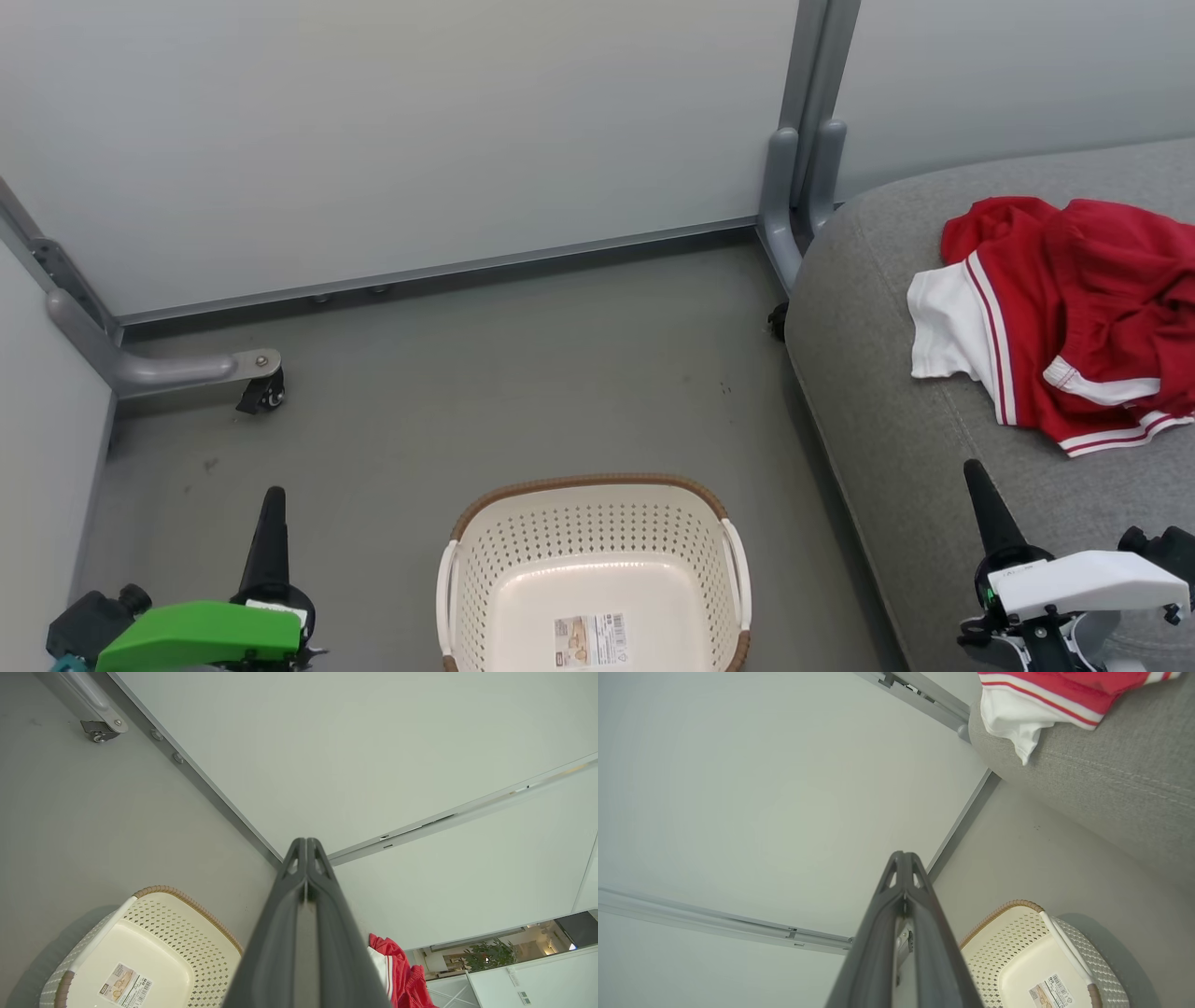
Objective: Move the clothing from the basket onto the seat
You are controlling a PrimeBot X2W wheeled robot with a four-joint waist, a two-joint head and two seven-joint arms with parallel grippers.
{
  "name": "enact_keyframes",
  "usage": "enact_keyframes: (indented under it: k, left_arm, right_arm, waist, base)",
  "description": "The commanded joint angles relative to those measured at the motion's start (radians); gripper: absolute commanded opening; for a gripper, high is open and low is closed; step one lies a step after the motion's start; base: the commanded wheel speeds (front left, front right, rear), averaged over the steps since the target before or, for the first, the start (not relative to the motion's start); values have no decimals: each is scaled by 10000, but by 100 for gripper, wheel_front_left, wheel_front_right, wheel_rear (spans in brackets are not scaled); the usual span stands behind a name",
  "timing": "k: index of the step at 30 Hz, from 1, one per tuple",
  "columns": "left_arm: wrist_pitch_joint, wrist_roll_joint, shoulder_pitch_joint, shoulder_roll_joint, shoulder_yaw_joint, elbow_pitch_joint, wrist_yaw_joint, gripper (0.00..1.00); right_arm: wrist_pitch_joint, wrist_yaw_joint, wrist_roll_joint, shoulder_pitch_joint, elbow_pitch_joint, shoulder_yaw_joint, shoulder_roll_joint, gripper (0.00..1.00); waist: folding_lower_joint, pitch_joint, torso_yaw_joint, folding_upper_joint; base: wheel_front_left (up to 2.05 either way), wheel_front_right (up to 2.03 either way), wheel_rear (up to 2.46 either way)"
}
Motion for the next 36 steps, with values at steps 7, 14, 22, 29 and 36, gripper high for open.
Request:
enact_keyframes:
  k: [7, 14, 22, 29, 36]
  left_arm:
    - [219, -879, -461, 82, 158, 34, -99, 0]
    - [389, -1523, -615, 75, 252, 125, -150, 0]
    - [573, -2212, -772, 63, 365, 215, -182, 0]
    - [730, -2778, -897, 50, 457, 286, -229, 0]
    - [880, -3320, -1039, 34, 540, 358, -256, 0]
  right_arm:
    - [210, -1, 774, -332, 33, -135, -27, 0]
    - [385, -1, 1363, -457, 97, -221, -12, 0]
    - [564, -1, 1981, -579, 162, -315, 2, 0]
    - [730, -1, 2504, -678, 217, -391, 15, 0]
    - [880, -1, 2992, -784, 270, -466, 28, 0]
  waist:
    - [0, 52, -7, 0]
    - [0, 102, -14, 0]
    - [0, 158, -21, 0]
    - [0, 207, -28, 0]
    - [0, 257, -35, 0]
  base:
    - [0, 0, 0]
    - [0, 0, 0]
    - [0, 0, 0]
    - [0, 0, 0]
    - [0, 0, 0]
